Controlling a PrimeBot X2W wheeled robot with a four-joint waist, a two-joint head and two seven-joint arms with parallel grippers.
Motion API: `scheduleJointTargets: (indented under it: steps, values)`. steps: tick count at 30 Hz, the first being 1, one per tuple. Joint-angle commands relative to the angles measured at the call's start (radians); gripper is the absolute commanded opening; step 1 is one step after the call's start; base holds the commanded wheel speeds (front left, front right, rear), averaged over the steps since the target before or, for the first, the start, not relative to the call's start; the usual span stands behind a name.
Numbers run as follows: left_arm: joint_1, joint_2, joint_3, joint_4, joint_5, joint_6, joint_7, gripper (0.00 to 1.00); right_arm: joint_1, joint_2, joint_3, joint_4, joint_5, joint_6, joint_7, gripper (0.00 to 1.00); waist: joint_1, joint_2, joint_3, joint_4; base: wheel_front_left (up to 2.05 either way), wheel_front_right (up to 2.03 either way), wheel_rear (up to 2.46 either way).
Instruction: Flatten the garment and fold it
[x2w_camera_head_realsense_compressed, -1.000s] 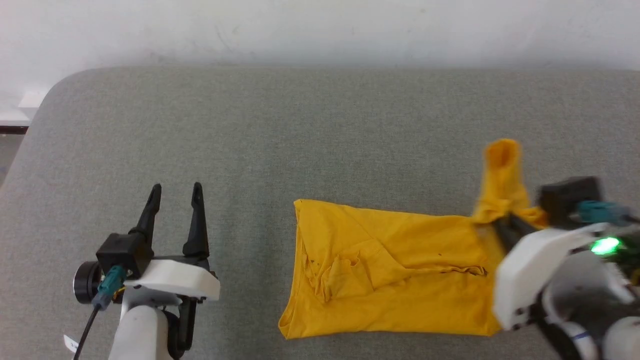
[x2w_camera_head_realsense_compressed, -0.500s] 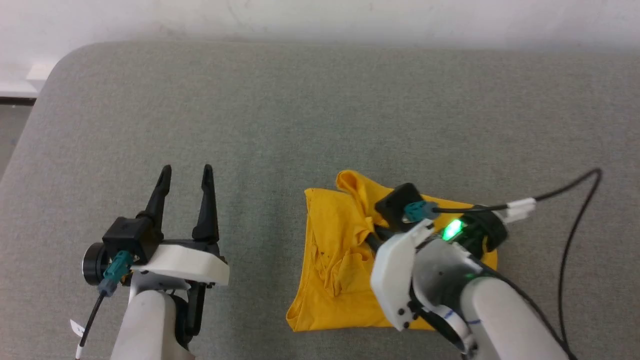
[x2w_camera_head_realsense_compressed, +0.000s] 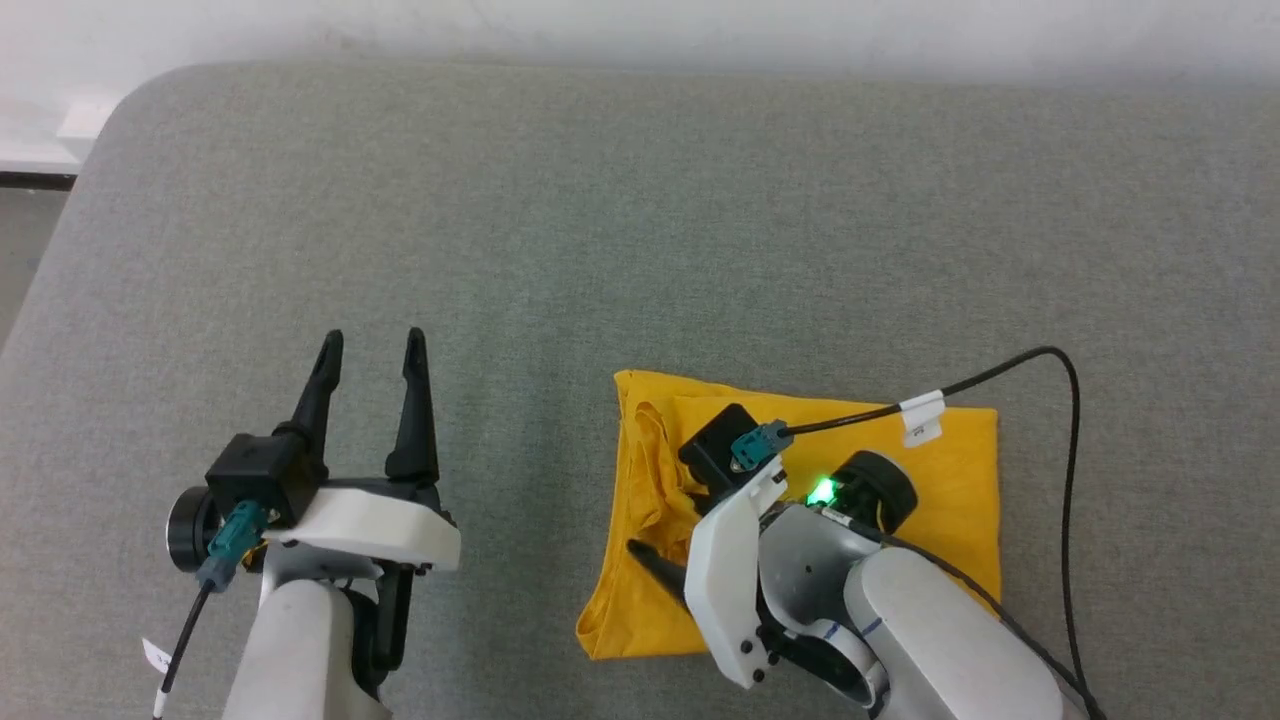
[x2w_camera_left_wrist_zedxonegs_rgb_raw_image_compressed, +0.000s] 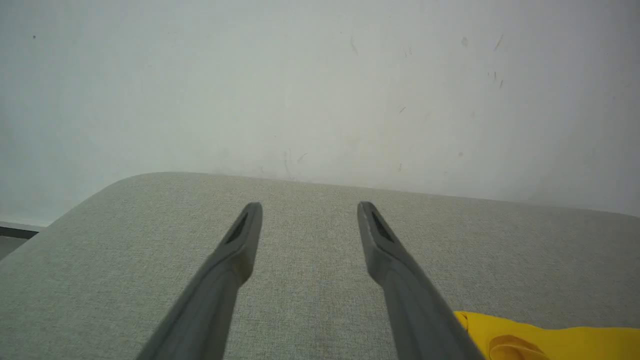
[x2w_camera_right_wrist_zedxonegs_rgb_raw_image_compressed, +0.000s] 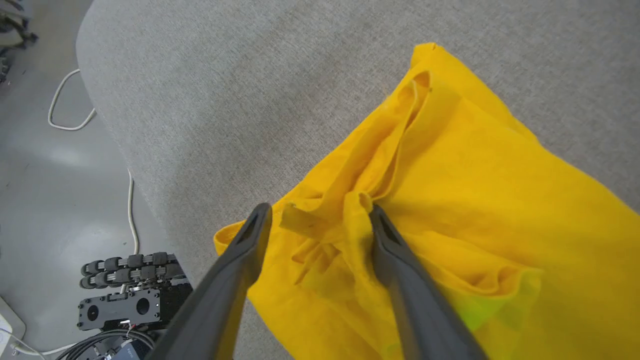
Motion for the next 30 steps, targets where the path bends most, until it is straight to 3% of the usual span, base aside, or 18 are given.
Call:
scheduleJointTargets:
  steps: [1,6,10,12,17,24,30]
  values:
    - [-0.010,-0.004,0.000,0.002,-0.003,0.005,-0.005,1.00,-0.012,0.003,0.008,0.001,0.019,-0.001,-0.011,1.00,-0.0001,0.0000,-0.009,-0.007,0.00,0.00,0.00]
    - [0.003,-0.004,0.008,0.008,0.002,0.003,-0.005,1.00,0.008,0.003,-0.023,-0.084,0.100,-0.001,-0.133,1.00,-0.0001,0.0000,-0.038,-0.026,0.00,0.00,0.00]
    - [0.020,-0.004,0.017,0.006,0.007,0.001,-0.005,1.00,0.054,0.003,-0.130,-0.242,0.110,-0.001,-0.379,1.00,-0.0001,0.0000,-0.065,-0.047,0.00,0.00,0.00]
    - [0.024,-0.004,0.020,0.005,0.008,0.000,-0.005,1.00,0.070,0.003,-0.165,-0.266,0.094,-0.001,-0.422,1.00,-0.0001,0.0000,-0.070,-0.051,0.00,0.00,0.00]
    - [0.040,-0.004,0.031,0.001,0.014,-0.005,-0.005,1.00,0.183,0.003,-0.374,-0.351,0.044,-0.001,-0.573,1.00,-0.0001,0.0000,-0.088,-0.072,0.00,0.00,0.00]
    - [0.045,-0.004,0.033,-0.001,0.018,-0.010,-0.005,1.00,0.312,0.003,-0.608,-0.319,0.053,-0.001,-0.602,1.00,-0.0001,0.0000,-0.099,-0.088,0.00,0.00,0.00]
    - [0.040,-0.004,0.031,-0.002,0.018,-0.013,-0.005,1.00,0.359,0.003,-0.660,-0.181,0.097,-0.001,-0.495,1.00,-0.0001,0.0000,-0.090,-0.090,0.00,0.00,0.00]
